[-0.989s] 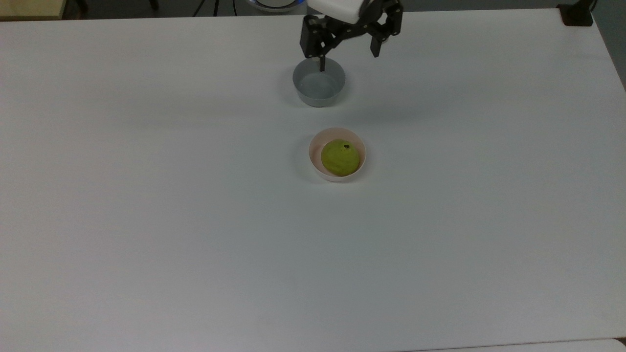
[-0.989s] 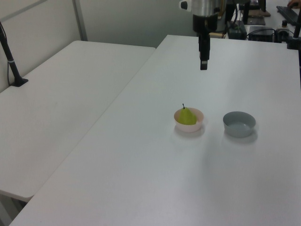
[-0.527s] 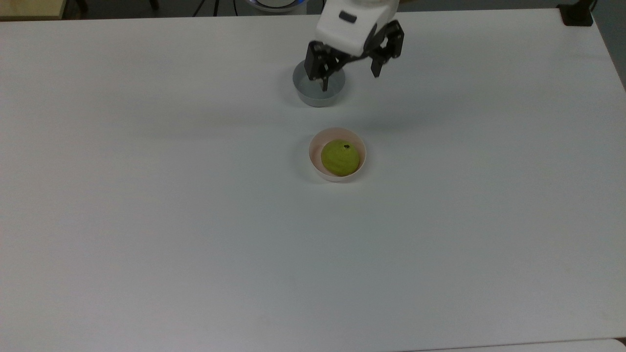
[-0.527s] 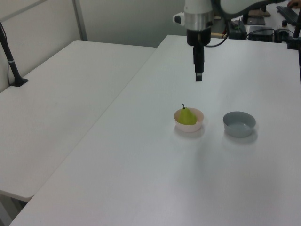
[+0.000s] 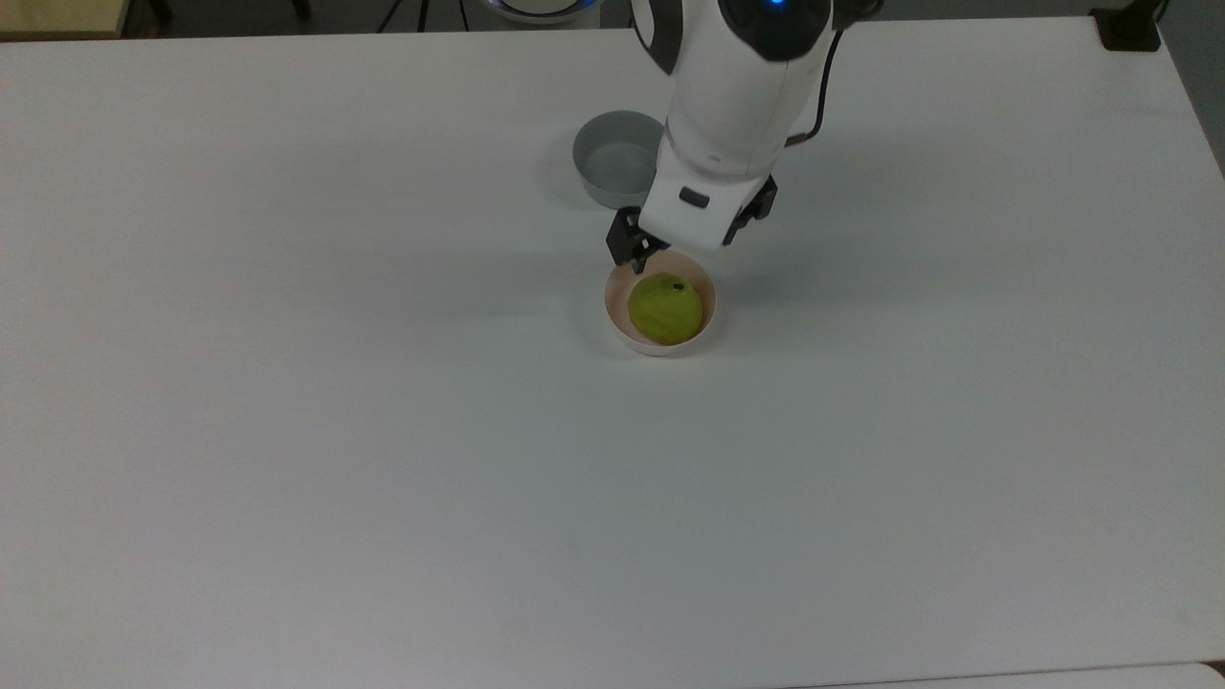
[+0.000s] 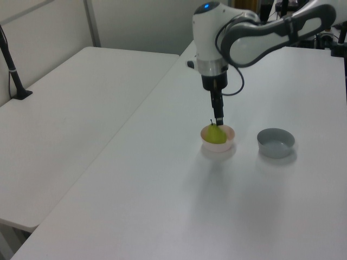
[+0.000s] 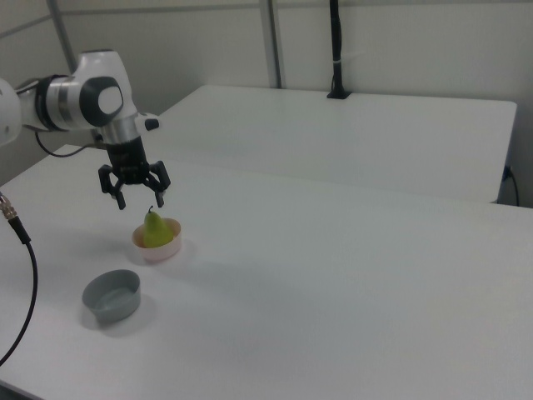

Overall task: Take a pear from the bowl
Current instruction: 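Lower the open gripper around the green pear in the pink bowl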

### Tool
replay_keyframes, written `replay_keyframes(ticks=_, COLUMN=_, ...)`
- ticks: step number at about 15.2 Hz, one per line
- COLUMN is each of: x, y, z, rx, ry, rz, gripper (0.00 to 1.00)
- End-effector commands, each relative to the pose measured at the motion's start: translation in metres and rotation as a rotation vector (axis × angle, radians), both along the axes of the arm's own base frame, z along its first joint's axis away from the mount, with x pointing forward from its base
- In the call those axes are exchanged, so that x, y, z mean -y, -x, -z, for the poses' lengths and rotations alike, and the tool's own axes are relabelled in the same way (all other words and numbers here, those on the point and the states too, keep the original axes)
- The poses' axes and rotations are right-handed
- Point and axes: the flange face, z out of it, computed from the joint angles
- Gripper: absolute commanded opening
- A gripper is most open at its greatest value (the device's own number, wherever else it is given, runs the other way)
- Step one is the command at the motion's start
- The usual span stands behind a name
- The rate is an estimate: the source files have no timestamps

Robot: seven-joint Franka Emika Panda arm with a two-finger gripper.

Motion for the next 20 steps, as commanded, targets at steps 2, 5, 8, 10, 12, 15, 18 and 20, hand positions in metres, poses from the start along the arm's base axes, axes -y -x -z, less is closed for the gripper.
replay_keyframes(ticks=2, x=0.000, y=-0.004, z=0.032, rx=-0.022, ry=0.022, rz=-0.078, gripper=1.00)
replay_keyframes(ticks=5, x=-0.001, y=-0.004, z=0.045, rx=-0.041, ry=0.027, rz=-0.103, gripper=0.98)
replay_keyframes(ticks=8, x=0.003, y=-0.003, z=0.054, rx=-0.046, ry=0.026, rz=-0.135, gripper=0.95)
replay_keyframes(ticks=10, x=0.003, y=-0.004, z=0.066, rx=-0.036, ry=0.027, rz=-0.139, gripper=0.92)
replay_keyframes(ticks=12, x=0.008, y=-0.007, z=0.071, rx=-0.034, ry=0.041, rz=-0.142, gripper=0.91)
replay_keyframes(ticks=15, x=0.012, y=-0.008, z=0.073, rx=-0.026, ry=0.042, rz=-0.164, gripper=0.90)
replay_keyframes(ticks=18, x=0.013, y=-0.007, z=0.075, rx=-0.031, ry=0.046, rz=-0.186, gripper=0.76)
replay_keyframes(ticks=20, x=0.013, y=-0.007, z=0.075, rx=-0.031, ry=0.047, rz=-0.192, gripper=0.65)
